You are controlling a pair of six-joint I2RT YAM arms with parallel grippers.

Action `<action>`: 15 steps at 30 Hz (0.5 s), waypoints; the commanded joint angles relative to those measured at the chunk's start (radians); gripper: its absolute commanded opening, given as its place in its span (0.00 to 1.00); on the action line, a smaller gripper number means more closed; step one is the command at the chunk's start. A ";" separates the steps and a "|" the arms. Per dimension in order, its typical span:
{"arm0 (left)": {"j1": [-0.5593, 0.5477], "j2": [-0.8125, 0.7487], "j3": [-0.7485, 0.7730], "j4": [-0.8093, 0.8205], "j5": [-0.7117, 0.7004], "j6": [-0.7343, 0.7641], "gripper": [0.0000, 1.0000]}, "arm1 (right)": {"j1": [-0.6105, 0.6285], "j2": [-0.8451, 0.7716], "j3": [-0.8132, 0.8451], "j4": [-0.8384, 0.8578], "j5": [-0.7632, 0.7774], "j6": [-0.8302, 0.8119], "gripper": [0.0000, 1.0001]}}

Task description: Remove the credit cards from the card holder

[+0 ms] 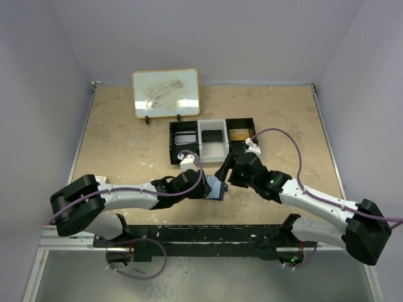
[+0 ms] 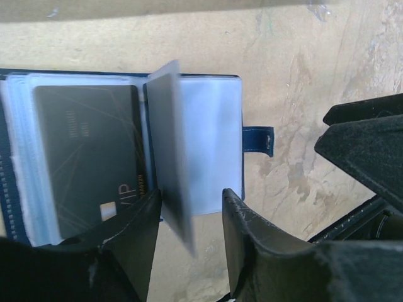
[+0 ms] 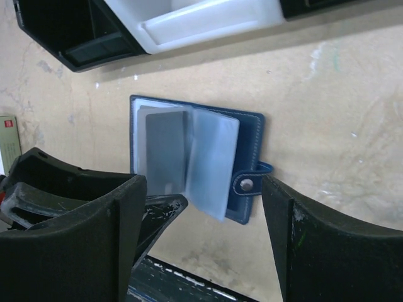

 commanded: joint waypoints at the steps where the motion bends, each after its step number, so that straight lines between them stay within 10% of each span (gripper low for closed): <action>1: -0.025 0.040 0.067 0.017 -0.030 0.015 0.43 | -0.003 -0.077 -0.046 -0.056 0.053 0.043 0.76; 15: -0.073 0.049 0.091 0.021 -0.040 0.012 0.49 | -0.003 -0.254 -0.157 0.020 -0.010 0.067 0.74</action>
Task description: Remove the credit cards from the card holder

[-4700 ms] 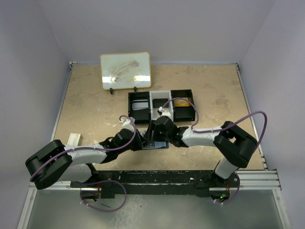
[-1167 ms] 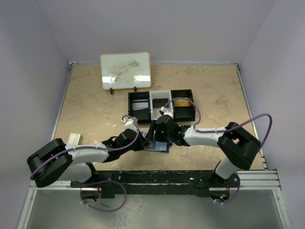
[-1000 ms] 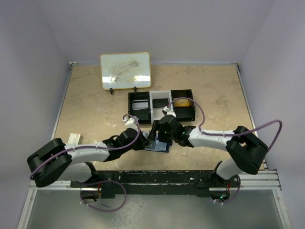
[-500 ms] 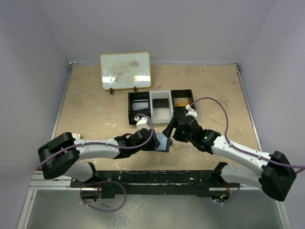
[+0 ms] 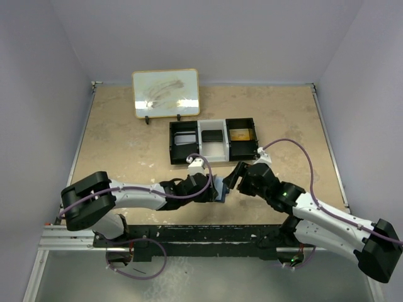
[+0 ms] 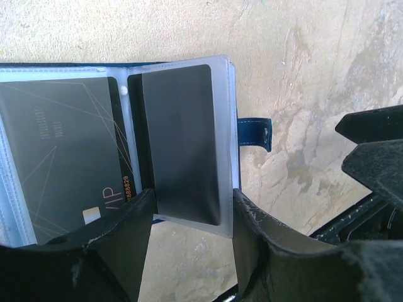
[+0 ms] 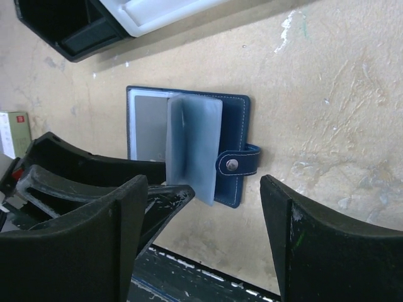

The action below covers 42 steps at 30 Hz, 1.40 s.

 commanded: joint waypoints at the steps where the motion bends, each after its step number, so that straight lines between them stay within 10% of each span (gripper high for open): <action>1: -0.012 -0.061 0.036 0.007 -0.031 0.014 0.51 | -0.003 -0.045 -0.020 0.085 -0.027 0.011 0.74; 19: -0.012 -0.341 -0.041 -0.230 -0.205 -0.006 0.59 | -0.002 -0.030 -0.126 0.441 -0.199 0.018 0.58; 42: -0.010 -0.437 -0.100 -0.337 -0.303 -0.087 0.57 | -0.003 0.641 0.003 0.763 -0.438 -0.039 0.38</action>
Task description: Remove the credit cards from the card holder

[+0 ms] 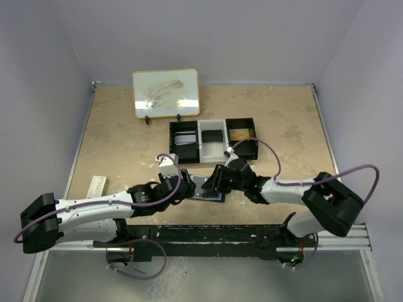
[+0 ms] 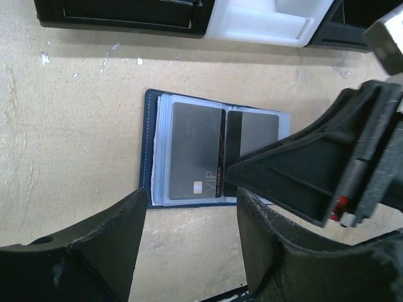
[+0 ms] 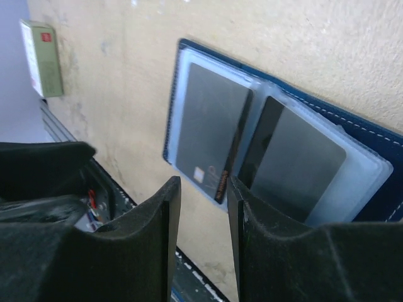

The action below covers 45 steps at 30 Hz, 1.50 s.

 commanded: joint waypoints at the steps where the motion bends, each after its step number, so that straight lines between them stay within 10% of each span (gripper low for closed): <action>1: -0.002 0.007 -0.002 0.018 -0.013 -0.010 0.56 | -0.003 0.110 0.026 0.102 -0.060 -0.010 0.38; 19: 0.147 0.173 -0.003 0.173 0.173 0.106 0.54 | -0.047 0.205 -0.102 0.296 -0.016 0.121 0.29; 45: 0.165 0.345 -0.004 0.174 0.255 0.123 0.09 | -0.061 0.234 -0.086 0.338 -0.068 0.127 0.15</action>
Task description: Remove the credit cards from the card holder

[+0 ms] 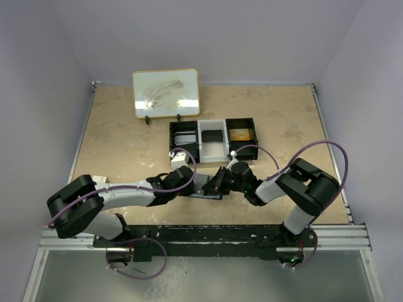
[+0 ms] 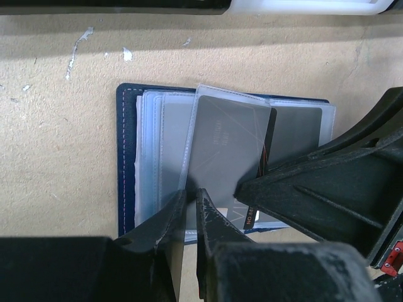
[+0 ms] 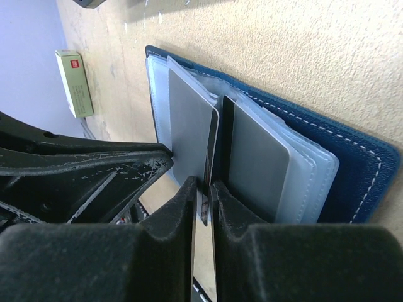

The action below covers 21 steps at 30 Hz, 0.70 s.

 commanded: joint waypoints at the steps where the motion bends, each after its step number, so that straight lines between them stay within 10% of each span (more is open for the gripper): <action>1: 0.004 0.010 -0.014 -0.079 0.001 -0.006 0.09 | -0.003 -0.013 0.000 -0.059 0.021 -0.022 0.17; 14: 0.003 0.000 -0.022 -0.113 -0.011 -0.021 0.07 | -0.006 -0.076 0.012 -0.138 0.016 -0.045 0.26; 21: 0.002 -0.006 -0.022 -0.115 -0.019 -0.027 0.06 | -0.006 -0.098 0.001 -0.090 -0.015 -0.068 0.16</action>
